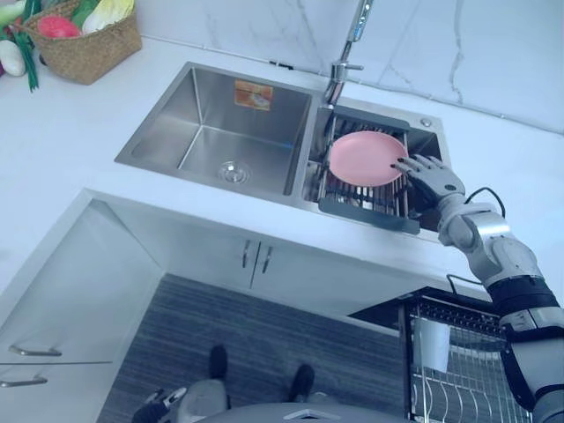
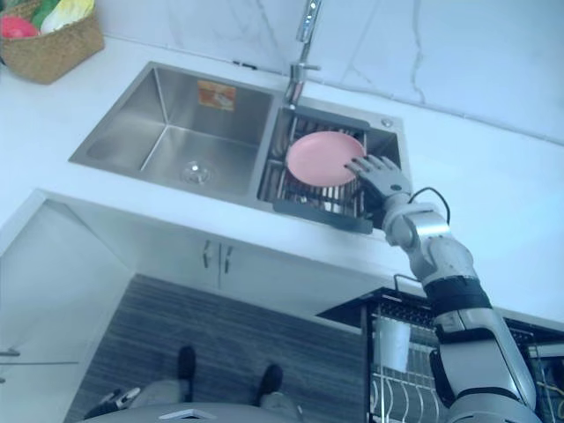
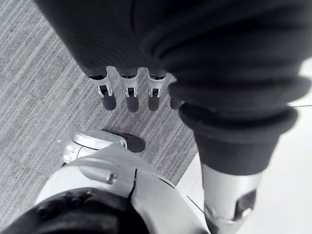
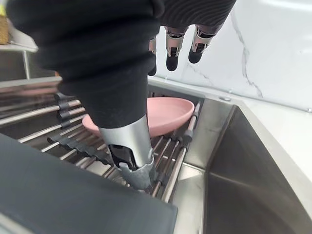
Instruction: Walk over to the sink, pick up the cup, carry it to the dishwasher, place the cup inside the dishwasher, then close the dishwasher door
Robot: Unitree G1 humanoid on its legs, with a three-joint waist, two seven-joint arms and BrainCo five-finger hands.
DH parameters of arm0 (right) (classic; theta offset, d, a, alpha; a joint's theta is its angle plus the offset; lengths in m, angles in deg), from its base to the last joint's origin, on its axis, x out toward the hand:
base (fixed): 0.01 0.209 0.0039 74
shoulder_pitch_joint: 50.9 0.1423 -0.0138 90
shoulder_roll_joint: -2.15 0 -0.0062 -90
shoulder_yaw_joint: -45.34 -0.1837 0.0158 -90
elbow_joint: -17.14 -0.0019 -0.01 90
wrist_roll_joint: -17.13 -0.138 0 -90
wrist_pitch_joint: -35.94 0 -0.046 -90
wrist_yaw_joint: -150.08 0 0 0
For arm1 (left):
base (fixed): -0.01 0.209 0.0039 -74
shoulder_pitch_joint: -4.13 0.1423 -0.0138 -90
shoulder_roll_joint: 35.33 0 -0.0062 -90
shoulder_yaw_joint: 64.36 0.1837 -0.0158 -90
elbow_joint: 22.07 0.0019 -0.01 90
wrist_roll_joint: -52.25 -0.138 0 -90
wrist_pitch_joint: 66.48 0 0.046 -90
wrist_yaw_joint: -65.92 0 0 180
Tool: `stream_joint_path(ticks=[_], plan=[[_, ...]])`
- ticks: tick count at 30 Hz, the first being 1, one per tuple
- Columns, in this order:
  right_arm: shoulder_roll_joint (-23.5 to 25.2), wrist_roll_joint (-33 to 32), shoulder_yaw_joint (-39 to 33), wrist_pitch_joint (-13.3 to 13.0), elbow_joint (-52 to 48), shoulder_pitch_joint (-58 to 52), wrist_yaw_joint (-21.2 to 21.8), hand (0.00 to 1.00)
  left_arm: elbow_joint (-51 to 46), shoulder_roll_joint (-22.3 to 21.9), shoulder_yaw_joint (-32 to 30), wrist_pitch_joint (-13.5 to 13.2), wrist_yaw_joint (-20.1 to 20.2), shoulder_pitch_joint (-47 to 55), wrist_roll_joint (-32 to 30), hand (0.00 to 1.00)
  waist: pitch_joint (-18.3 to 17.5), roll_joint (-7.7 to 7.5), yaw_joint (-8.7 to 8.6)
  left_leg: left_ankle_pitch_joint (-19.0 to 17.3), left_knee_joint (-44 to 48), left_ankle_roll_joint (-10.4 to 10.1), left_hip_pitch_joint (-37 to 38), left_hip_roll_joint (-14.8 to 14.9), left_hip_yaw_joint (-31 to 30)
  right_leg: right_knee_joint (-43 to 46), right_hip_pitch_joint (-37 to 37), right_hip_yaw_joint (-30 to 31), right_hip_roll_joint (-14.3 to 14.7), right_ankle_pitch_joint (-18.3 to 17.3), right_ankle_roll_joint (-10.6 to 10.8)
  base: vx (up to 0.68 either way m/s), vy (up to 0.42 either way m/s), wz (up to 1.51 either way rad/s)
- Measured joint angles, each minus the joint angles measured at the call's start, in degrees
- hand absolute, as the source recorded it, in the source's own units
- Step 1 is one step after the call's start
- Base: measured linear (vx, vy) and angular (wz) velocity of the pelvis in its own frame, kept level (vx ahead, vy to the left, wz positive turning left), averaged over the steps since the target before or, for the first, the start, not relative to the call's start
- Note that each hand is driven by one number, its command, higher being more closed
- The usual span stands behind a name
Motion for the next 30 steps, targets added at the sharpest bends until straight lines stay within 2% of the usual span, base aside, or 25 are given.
stream_joint_path(ticks=[3, 6, 13, 21, 30], plan=[[0.0, 0.0, 0.94, 1.37, 0.46, 1.19, -1.47, 0.0, -0.46, 0.16, 0.0, -0.46, -0.15, -0.05, 1.07, 0.0, 0.64, 0.03, 0.43, 0.05, 0.0, 0.07, -0.06, -0.06, -0.21, 0.0, 0.01, -0.17, 0.0, 0.17, 0.15, 0.04, 0.015, 0.03], [0.22, -0.05, 1.82, 1.53, 1.39, 3.93, -2.69, 0.0, -2.11, 0.17, -0.01, -0.86, -0.21, -0.37, 2.17, 0.0, 3.2, 0.19, 0.46, 0.28, 0.0, 0.14, -0.35, -0.06, -0.26, 0.0, -0.26, -0.19, 0.0, 0.25, -0.05, 0.0, 0.0, 0.0], [0.85, -0.57, 1.84, 2.55, 2.49, 7.37, -8.0, 0.0, -2.26, 0.31, -0.67, -2.64, -0.7, -1.58, 3.94, 0.0, 6.48, 0.15, 1.07, 1.08, 0.05, 0.74, -2.16, -0.21, -0.65, 0.01, -2.0, -0.4, -0.02, 0.91, -0.02, 0.04, 0.011, 0.03], [0.79, -1.0, 4.22, 3.29, 2.56, 11.36, -8.12, 0.0, -2.98, 1.35, -1.52, -3.24, -1.0, -3.03, 5.64, 0.0, 8.39, 0.09, 1.88, 1.4, 0.34, 0.87, -4.11, -0.11, -1.01, 0.13, -3.7, -0.94, -0.01, 1.19, -0.27, 0.07, 0.004, 0.03], [-0.55, -2.02, 8.7, 4.03, 4.86, 18.34, -7.4, 0.0, -3.76, 1.98, -1.61, -3.24, -0.56, -5.27, 6.77, 0.0, 11.31, 0.54, 2.03, 2.05, 0.34, 0.88, -6.22, 0.24, -1.3, 0.77, -5.9, -1.12, 0.09, 1.47, -0.69, 0.02, 0.001, 0.01]])
